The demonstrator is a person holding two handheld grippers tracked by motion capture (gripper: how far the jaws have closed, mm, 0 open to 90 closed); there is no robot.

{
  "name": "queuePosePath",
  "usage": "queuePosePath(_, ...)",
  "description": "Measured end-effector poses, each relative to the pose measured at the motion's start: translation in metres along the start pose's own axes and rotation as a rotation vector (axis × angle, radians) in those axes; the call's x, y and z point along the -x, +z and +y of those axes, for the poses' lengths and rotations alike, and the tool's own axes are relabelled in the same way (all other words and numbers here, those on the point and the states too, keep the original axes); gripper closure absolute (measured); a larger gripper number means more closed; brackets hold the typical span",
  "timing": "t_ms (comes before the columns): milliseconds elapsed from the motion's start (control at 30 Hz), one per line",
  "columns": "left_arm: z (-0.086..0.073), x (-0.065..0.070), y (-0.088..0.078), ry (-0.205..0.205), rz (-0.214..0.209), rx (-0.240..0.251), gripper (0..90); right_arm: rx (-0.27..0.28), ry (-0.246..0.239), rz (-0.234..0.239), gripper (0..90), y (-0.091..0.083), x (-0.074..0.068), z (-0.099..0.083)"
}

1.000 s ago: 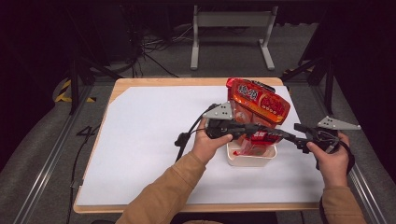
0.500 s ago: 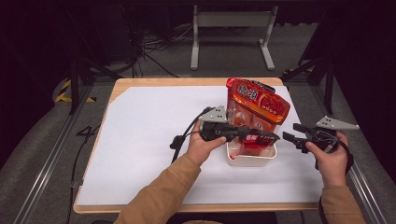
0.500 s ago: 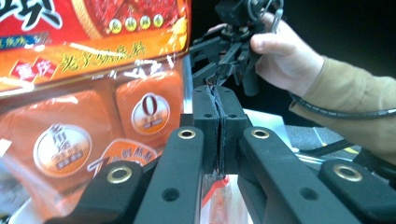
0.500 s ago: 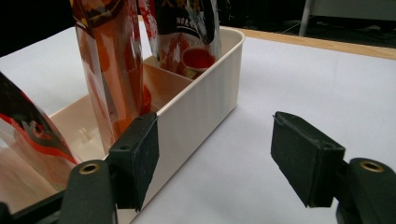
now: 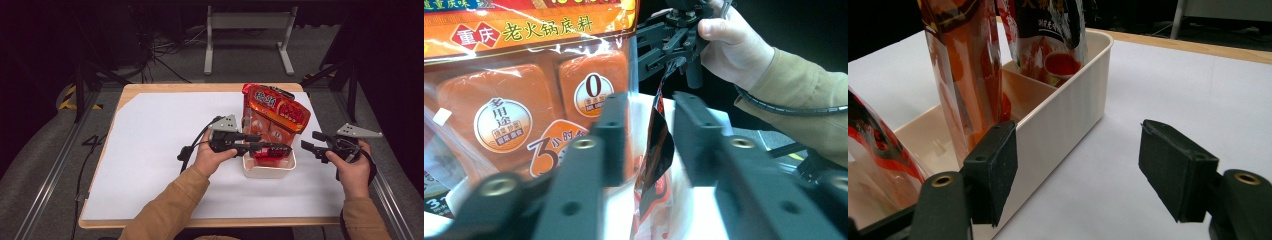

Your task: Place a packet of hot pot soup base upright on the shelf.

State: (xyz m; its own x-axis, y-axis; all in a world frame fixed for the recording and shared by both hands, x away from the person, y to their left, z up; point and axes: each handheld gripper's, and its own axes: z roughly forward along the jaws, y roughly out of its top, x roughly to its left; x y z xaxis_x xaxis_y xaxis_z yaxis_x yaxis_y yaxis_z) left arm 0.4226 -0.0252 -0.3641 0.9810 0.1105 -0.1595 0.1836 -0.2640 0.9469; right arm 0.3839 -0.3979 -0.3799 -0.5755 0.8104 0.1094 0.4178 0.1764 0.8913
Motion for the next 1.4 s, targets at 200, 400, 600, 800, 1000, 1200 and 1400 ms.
queuePosePath(200,0.000,0.001,-0.007,-0.018,0.024,0.027,40.5,0.005,0.002,0.005,31.8,0.001,0.000,0.001)
queuePosePath(400,-0.001,0.008,-0.036,0.008,0.107,0.049,28.8,0.012,-0.009,0.014,29.8,0.004,-0.001,0.007)
queuePosePath(600,-0.002,0.010,-0.065,0.007,0.174,0.053,25.5,0.021,-0.018,0.017,29.2,0.004,-0.001,0.012)
queuePosePath(800,-0.009,0.013,-0.100,0.006,0.252,0.047,25.1,0.025,-0.021,0.017,28.7,0.003,0.000,0.014)
queuePosePath(1000,-0.019,0.013,-0.125,-0.013,0.297,0.042,25.0,0.024,-0.022,0.019,28.1,0.004,0.000,0.015)
queuePosePath(1200,-0.032,0.011,-0.151,-0.022,0.356,0.019,24.6,0.022,-0.017,0.017,27.7,0.002,0.000,0.013)
queuePosePath(1400,-0.045,0.010,-0.172,-0.027,0.420,-0.002,23.5,0.020,-0.015,0.017,27.5,0.002,-0.001,0.011)
